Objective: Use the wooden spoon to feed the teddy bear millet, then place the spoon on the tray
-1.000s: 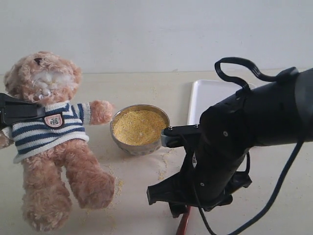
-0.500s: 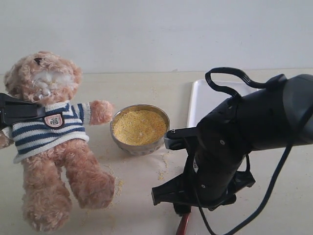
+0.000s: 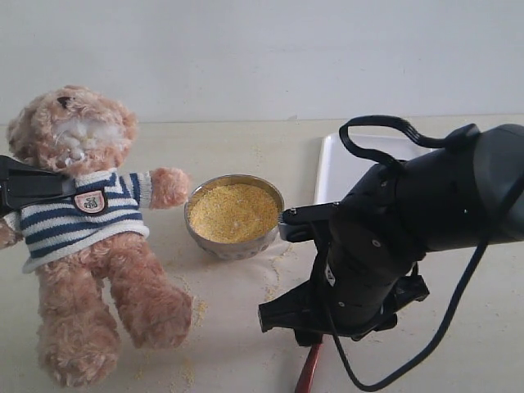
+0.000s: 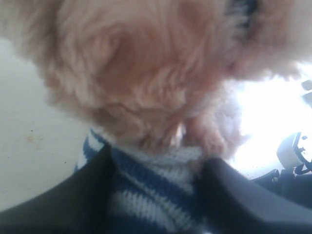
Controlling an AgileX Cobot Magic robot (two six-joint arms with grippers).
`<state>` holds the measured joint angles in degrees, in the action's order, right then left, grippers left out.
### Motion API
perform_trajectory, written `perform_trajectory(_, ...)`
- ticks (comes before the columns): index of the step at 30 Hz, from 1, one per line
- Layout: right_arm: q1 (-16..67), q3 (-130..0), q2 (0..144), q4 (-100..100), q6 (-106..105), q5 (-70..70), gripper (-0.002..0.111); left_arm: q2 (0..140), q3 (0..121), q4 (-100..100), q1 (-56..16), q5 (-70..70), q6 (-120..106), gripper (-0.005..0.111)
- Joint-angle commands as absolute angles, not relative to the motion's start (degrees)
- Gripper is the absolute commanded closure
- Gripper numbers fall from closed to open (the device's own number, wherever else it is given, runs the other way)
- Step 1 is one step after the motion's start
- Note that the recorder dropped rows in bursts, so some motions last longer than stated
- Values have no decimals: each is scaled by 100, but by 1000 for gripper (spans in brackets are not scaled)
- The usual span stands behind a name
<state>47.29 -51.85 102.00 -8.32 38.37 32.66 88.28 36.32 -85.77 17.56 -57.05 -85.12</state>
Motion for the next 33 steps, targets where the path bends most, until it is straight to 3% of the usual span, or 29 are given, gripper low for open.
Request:
perform_trajectory(1, 4726, -5196, 10196, -969, 3894, 3235, 49, 8827, 3671, -8652, 1769, -5886, -8485, 102)
perform_trajectory(33, 4726, -5196, 10445, -1371, 3576, 4240, 49, 8827, 3671, -8749, 1769, -5886, -8485, 102)
